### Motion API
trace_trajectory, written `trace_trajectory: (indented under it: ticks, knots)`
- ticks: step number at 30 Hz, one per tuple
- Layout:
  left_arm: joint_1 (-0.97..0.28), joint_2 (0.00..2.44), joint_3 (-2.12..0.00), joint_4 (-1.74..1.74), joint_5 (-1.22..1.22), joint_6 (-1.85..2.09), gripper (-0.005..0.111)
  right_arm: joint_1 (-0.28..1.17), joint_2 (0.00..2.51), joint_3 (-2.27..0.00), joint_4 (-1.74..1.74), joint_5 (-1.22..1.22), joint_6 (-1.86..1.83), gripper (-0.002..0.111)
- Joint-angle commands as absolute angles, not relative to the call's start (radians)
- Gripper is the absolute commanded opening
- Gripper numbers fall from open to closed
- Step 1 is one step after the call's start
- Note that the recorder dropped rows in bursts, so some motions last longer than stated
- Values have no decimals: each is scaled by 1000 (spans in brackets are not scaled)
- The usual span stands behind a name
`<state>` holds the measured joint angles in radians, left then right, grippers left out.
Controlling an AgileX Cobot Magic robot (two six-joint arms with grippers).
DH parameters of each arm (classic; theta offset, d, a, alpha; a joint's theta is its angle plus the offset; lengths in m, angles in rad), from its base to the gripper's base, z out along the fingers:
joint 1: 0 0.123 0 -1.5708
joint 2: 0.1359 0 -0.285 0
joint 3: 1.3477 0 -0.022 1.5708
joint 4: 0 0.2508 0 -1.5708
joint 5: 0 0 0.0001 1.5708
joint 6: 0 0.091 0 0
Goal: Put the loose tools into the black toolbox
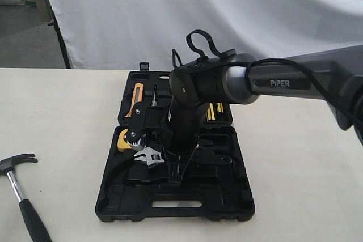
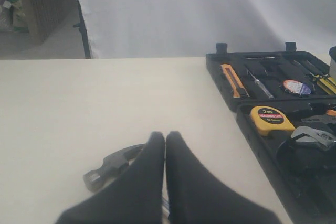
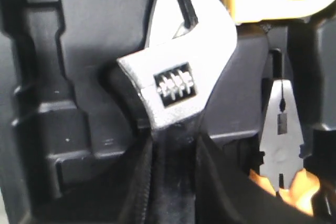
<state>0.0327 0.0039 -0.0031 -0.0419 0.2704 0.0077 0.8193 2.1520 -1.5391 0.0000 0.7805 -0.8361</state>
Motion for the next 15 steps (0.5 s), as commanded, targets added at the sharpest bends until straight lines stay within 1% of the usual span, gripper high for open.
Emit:
trace_trajectory:
  ticks: [1, 15]
  knots:
    - [24, 0, 0, -37, 269, 0, 1, 819, 2139, -1534, 0, 810, -826, 0]
    - [24, 0, 0, -37, 269, 0, 1, 819, 2182, -1534, 0, 792, -815, 0]
